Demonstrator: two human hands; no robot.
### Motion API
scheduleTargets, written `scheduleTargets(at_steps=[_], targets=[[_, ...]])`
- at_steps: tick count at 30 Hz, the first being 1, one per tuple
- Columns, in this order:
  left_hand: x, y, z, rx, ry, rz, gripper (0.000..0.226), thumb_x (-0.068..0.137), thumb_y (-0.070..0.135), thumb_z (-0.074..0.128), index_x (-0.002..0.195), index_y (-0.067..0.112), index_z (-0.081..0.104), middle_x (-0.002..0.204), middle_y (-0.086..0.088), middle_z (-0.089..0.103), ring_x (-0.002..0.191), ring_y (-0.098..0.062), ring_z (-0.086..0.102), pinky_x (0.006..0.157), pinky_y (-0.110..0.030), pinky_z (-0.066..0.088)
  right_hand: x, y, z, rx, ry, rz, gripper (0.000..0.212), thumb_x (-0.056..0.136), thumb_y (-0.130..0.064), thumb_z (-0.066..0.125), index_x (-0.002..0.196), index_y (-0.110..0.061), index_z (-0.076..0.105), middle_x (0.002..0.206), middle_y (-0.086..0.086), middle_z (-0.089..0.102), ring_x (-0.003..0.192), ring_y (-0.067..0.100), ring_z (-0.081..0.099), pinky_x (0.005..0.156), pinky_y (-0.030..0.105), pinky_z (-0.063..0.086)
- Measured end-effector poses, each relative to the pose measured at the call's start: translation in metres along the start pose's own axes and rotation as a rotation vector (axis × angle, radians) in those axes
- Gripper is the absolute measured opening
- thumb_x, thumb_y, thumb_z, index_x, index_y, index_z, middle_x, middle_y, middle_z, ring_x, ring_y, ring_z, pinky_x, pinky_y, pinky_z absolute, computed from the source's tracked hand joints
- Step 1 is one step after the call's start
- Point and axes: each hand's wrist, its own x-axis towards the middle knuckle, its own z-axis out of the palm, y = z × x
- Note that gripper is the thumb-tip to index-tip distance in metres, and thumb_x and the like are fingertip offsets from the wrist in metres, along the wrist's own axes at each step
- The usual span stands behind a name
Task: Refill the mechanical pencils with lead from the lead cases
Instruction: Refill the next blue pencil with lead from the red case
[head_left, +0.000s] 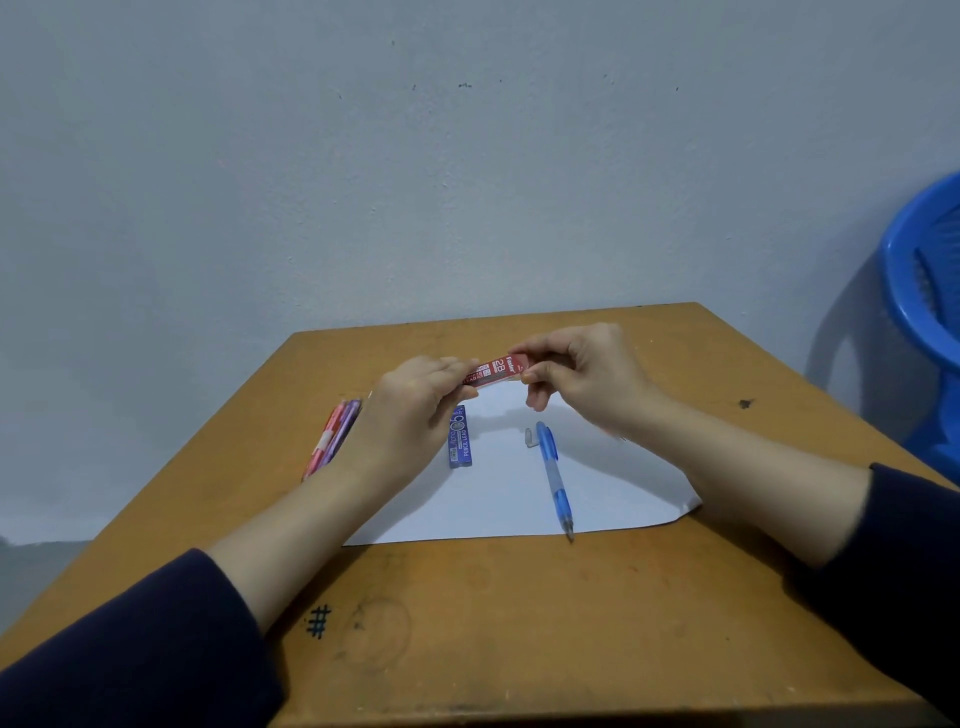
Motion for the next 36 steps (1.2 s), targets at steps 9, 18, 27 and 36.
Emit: scheduleTargets(at_steps=[9, 18, 27, 36], targets=[[-0.001, -0.007, 0.003, 0.000, 0.022, 0.056, 0.028, 0.080, 0.003, 0.063, 0.107, -0.003, 0.070, 0.096, -0.012, 0.073, 0.080, -0.024, 0.065, 0.077, -0.019, 0.044, 0.003, 0.011, -0.002, -0.070, -0.019, -0.104, 0.029, 0.087, 0.013, 0.051, 0.105, 0.000, 0.070, 0.068, 0.009, 0.066, 0.052, 0.015, 0.061, 0.062, 0.023, 0.054], [-0.001, 0.000, 0.001, -0.144, 0.145, -0.022, 0.027, 0.085, 0.008, 0.061, 0.110, 0.001, 0.069, 0.102, -0.008, 0.072, 0.087, -0.009, 0.060, 0.078, -0.010, 0.045, 0.001, -0.003, 0.005, 0.563, 0.059, 0.110, 0.021, 0.091, 0.008, 0.050, 0.099, -0.002, 0.066, 0.072, 0.016, 0.066, 0.059, 0.017, 0.064, 0.069, 0.025, 0.055], [-0.002, 0.022, -0.002, -0.361, 0.183, -0.177, 0.024, 0.084, 0.017, 0.065, 0.106, 0.008, 0.072, 0.101, 0.008, 0.067, 0.094, -0.004, 0.065, 0.081, -0.010, 0.049, -0.010, -0.017, 0.020, 0.881, 0.168, 0.260, 0.024, 0.077, 0.004, 0.067, 0.097, -0.007, 0.068, 0.087, 0.011, 0.070, 0.081, 0.018, 0.069, 0.071, 0.022, 0.055], [-0.002, 0.036, -0.007, -0.540, 0.070, -0.384, 0.024, 0.096, 0.022, 0.054, 0.117, 0.033, 0.062, 0.117, 0.014, 0.065, 0.114, 0.001, 0.058, 0.095, -0.022, 0.048, -0.012, -0.017, 0.022, 0.548, 0.263, 0.078, 0.035, 0.089, -0.005, 0.061, 0.117, -0.026, 0.061, 0.103, 0.002, 0.069, 0.101, 0.014, 0.066, 0.087, 0.032, 0.054]])
